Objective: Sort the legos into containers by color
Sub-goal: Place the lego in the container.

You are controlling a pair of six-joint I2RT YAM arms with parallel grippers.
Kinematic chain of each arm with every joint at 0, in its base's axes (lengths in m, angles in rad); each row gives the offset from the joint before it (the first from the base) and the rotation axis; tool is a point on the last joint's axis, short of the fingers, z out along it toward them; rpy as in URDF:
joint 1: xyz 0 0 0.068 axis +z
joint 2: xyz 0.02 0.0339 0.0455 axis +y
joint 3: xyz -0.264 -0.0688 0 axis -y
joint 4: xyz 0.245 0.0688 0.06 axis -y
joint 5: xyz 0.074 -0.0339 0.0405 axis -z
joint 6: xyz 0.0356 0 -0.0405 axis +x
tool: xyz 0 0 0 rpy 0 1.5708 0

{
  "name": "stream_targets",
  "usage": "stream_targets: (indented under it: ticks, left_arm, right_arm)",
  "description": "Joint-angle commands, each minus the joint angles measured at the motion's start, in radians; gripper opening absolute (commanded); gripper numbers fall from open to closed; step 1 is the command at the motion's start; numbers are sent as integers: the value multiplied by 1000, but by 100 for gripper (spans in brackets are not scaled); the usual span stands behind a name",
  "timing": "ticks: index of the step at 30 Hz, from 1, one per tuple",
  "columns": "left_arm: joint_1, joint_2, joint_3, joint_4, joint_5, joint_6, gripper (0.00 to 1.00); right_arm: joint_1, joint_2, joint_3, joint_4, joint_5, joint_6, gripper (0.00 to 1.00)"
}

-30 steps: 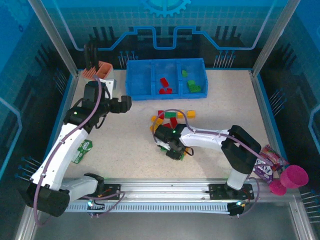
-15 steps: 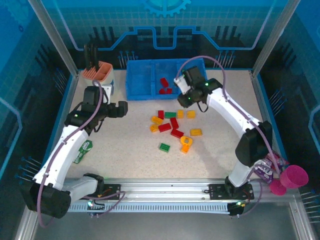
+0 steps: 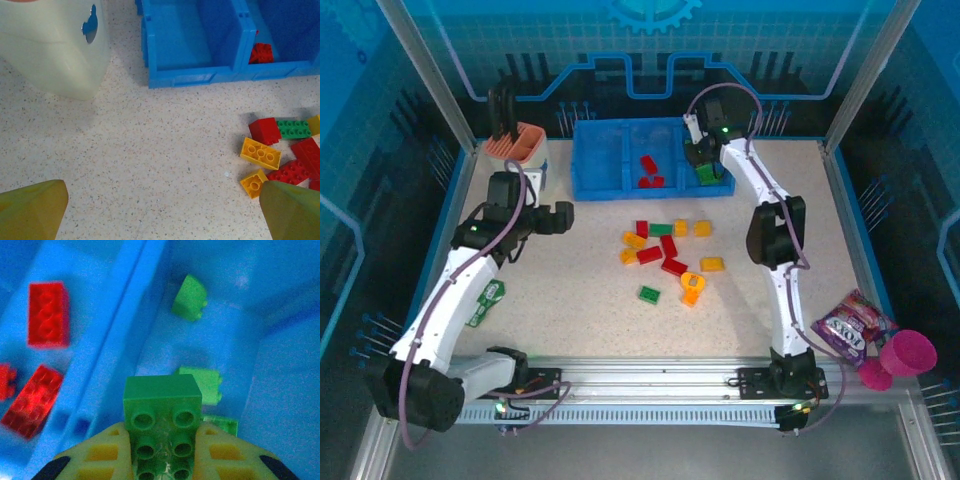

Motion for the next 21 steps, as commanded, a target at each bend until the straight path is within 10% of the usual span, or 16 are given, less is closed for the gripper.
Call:
stream_targets:
  ticks: [1, 21]
  left_arm:
    - [13, 14, 0, 25, 17, 11, 99]
    - [15, -2, -4, 11, 64, -18, 99]
  right_arm:
    - [-8, 108, 145, -62, 14, 23, 22]
    - [-12, -108, -98, -10, -15, -28, 41]
